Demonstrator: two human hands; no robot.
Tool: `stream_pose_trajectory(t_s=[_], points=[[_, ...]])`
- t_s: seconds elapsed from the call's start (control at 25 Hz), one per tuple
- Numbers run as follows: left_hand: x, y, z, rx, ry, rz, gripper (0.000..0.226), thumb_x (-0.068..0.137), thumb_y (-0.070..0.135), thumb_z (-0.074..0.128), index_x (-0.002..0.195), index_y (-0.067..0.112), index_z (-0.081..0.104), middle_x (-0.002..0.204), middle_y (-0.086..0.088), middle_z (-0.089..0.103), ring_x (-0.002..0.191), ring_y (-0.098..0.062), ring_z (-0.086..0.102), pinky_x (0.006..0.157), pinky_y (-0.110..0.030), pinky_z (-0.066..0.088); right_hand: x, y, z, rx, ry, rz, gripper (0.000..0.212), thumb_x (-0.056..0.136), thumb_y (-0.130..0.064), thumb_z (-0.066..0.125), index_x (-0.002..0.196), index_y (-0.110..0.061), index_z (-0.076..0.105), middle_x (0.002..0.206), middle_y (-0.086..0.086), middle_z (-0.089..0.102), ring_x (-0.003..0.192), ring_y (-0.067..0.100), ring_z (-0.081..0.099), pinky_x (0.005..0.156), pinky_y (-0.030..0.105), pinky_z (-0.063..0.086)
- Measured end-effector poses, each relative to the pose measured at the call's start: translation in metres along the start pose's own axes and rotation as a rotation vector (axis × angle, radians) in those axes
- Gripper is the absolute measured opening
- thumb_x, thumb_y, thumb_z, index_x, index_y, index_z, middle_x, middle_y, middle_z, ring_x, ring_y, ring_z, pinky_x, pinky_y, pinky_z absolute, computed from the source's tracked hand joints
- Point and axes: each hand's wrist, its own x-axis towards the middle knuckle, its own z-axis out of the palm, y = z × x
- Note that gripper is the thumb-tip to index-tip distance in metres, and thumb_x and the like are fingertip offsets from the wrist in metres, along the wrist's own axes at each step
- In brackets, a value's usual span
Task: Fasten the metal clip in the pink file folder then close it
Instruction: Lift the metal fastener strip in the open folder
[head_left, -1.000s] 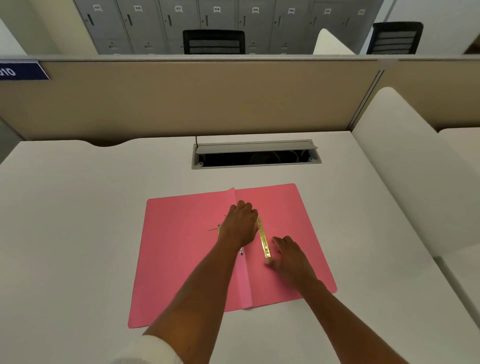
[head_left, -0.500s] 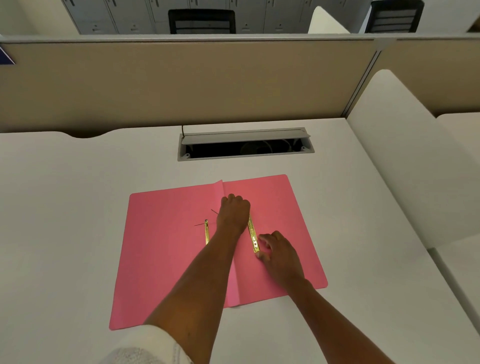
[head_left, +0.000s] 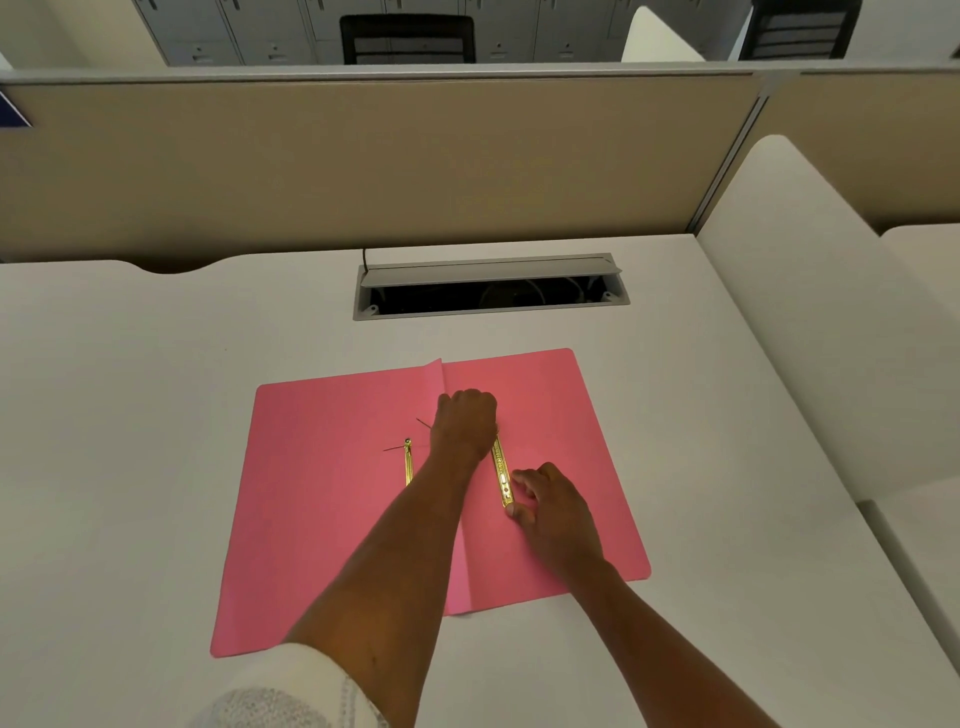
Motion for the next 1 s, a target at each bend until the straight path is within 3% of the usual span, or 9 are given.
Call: stream_pose_trajectory(t_s=[0.24, 0.44, 0.56, 0.72, 0.84, 1.0], points=[[0.003, -0.002, -0.002, -0.245, -0.057, -0.109, 0.027, 0.088, 0.031, 0.064, 0.105, 0.011, 0.06, 0.102, -0.007, 0.067, 0.092, -0.027, 0.064, 0.087, -0.04, 0.05, -0.001, 0.001, 0.0, 0.007, -0.013, 0.005, 0.043, 0.088, -0.034, 0.067, 0.128, -0.02, 0.058, 0.118, -0.001, 0.062, 0.101, 0.014, 0.059, 0.09, 0.028, 0.053], [0.005, -0.006, -0.003, -0.643, -0.085, -0.192, 0.026, 0.079, 0.026, 0.077, 0.096, 0.013, 0.062, 0.1, -0.005, 0.068, 0.089, -0.023, 0.063, 0.077, -0.033, 0.049, -0.001, 0.0, -0.004, 0.041, -0.051, 0.017, 0.043, 0.085, -0.032, 0.069, 0.125, -0.02, 0.058, 0.114, -0.003, 0.059, 0.098, 0.012, 0.056, 0.087, 0.029, 0.053], [0.002, -0.01, -0.007, -0.841, -0.085, -0.183, 0.027, 0.077, 0.021, 0.082, 0.093, 0.009, 0.064, 0.09, -0.01, 0.072, 0.071, -0.018, 0.065, 0.068, -0.025, 0.052, 0.002, -0.006, -0.011, 0.191, -0.094, 0.066, 0.035, 0.08, -0.031, 0.074, 0.111, -0.02, 0.062, 0.102, -0.006, 0.061, 0.089, 0.011, 0.056, 0.08, 0.027, 0.051], [-0.004, -0.026, -0.03, -1.091, -0.068, -0.144, 0.024, 0.079, 0.015, 0.081, 0.094, 0.003, 0.066, 0.08, -0.015, 0.075, 0.057, -0.013, 0.07, 0.054, -0.016, 0.051, 0.012, -0.028, -0.02, 0.534, -0.112, 0.142, 0.004, 0.082, -0.017, 0.072, 0.085, -0.018, 0.07, 0.069, -0.008, 0.068, 0.059, 0.002, 0.058, 0.059, 0.02, 0.048], [-0.013, -0.049, -0.053, -1.165, -0.036, -0.122, 0.016, 0.083, 0.02, 0.078, 0.091, 0.01, 0.068, 0.076, -0.006, 0.074, 0.058, -0.009, 0.07, 0.051, -0.017, 0.051, 0.023, -0.06, -0.021, 0.635, -0.1, 0.148, 0.013, 0.083, -0.008, 0.067, 0.08, -0.019, 0.072, 0.065, -0.005, 0.07, 0.057, 0.005, 0.062, 0.06, 0.026, 0.055], [-0.04, -0.089, -0.058, -1.201, -0.092, -0.178, 0.015, 0.083, 0.023, 0.077, 0.088, 0.01, 0.071, 0.076, -0.005, 0.073, 0.058, -0.008, 0.067, 0.053, -0.02, 0.05, 0.042, -0.101, -0.016, 0.674, -0.119, 0.124, 0.02, 0.081, -0.002, 0.065, 0.078, -0.02, 0.071, 0.069, -0.003, 0.072, 0.056, 0.008, 0.064, 0.061, 0.03, 0.056]])
